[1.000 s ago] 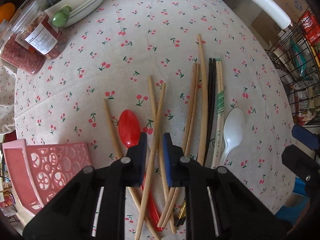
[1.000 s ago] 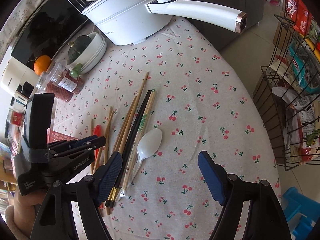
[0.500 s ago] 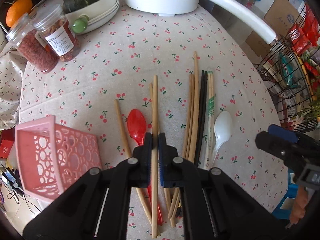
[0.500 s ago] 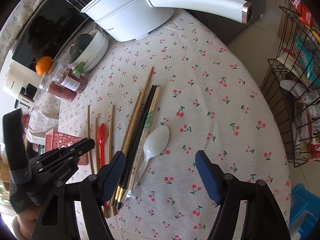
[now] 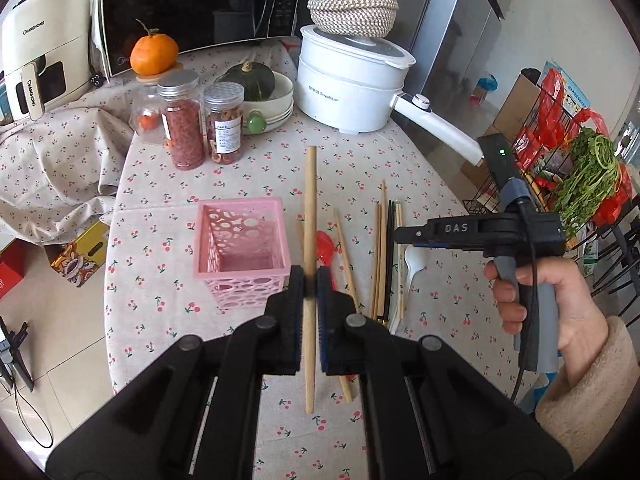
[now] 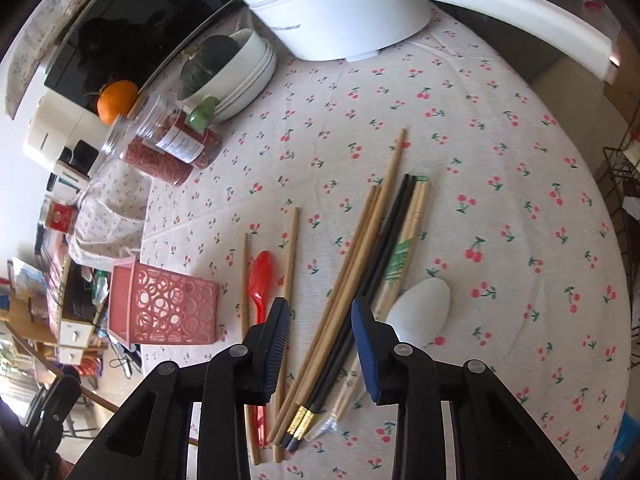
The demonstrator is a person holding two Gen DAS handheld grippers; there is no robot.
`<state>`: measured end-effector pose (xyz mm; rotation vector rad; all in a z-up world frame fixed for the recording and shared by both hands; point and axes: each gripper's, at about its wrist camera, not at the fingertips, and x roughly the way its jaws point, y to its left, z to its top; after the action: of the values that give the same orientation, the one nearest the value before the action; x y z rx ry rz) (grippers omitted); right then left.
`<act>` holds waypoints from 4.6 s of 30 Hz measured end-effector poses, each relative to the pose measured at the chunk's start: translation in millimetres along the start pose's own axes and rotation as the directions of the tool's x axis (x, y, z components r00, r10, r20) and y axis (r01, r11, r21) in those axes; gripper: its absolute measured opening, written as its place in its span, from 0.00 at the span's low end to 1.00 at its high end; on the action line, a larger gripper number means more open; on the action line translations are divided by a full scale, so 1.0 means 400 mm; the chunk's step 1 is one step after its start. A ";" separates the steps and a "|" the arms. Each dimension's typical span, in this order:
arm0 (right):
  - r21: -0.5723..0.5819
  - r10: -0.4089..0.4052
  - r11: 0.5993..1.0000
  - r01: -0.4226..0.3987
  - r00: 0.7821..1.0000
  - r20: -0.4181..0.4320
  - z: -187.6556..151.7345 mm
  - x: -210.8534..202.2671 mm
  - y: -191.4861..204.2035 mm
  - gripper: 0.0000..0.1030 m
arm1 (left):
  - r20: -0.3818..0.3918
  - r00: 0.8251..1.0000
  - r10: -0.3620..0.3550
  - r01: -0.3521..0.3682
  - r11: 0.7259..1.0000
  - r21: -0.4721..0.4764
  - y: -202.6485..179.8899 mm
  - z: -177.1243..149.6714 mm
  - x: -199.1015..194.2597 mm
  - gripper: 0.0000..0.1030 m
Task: Organize utensils
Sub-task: 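Grasp a wooden chopstick with the left tool while the right tool grasps another chopstick, then lift both held chopsticks and carry them over the pink basket, then drop the chopstick into the pink basket with the left tool while the right tool drops its chopstick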
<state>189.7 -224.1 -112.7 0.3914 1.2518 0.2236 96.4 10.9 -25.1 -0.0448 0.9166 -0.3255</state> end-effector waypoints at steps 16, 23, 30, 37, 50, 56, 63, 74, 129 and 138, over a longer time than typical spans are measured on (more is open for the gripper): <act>-0.212 -0.298 0.932 0.292 0.955 0.007 0.025 0.202 0.160 0.13 | 0.006 1.000 -0.015 0.015 0.999 -0.035 0.078 -0.025 -0.040 0.07; -0.150 -0.199 0.967 0.208 0.978 0.070 0.006 0.140 0.133 0.07 | 0.051 0.999 0.002 0.000 0.999 -0.038 0.084 -0.027 -0.071 0.07; -0.185 -0.052 0.978 0.093 0.975 0.214 -0.085 -0.051 0.161 0.06 | 0.135 0.991 0.000 0.006 0.999 -0.046 0.095 -0.022 -0.129 0.07; -0.234 0.023 0.971 0.057 0.944 0.328 -0.158 -0.217 0.200 0.06 | 0.258 0.965 -0.046 0.073 0.993 -0.094 0.111 -0.009 -0.187 0.07; -0.253 0.123 0.967 -0.013 0.897 0.424 -0.161 -0.326 0.217 0.06 | 0.444 0.896 -0.010 0.141 0.954 -0.263 0.183 0.061 -0.169 0.07; -0.264 0.140 0.964 -0.023 0.890 0.435 -0.157 -0.338 0.220 0.06 | 0.468 0.883 0.047 0.126 0.935 -0.332 0.226 0.087 -0.118 0.07; -0.254 0.154 0.966 -0.041 0.881 0.448 -0.146 -0.353 0.210 0.06 | 0.471 0.881 0.034 0.172 0.906 -0.388 0.243 0.100 -0.095 0.07; -0.235 0.182 0.969 -0.070 0.850 0.495 -0.128 -0.390 0.204 0.06 | 0.552 0.829 0.086 0.068 0.965 -0.253 0.166 0.128 -0.137 0.07; -0.120 0.197 0.980 -0.158 0.839 0.508 -0.032 -0.121 0.309 0.56 | 0.104 0.989 0.105 -0.087 0.983 -0.163 0.216 -0.011 -0.021 0.76; -0.119 0.147 0.988 -0.097 0.821 0.552 -0.059 -0.270 0.215 0.73 | 0.053 0.997 0.057 -0.050 0.992 -0.113 0.148 -0.032 -0.004 0.80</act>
<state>138.3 -182.2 10.7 0.4245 0.6320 0.2486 100.6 68.8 -42.0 -0.1319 0.8783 -0.2218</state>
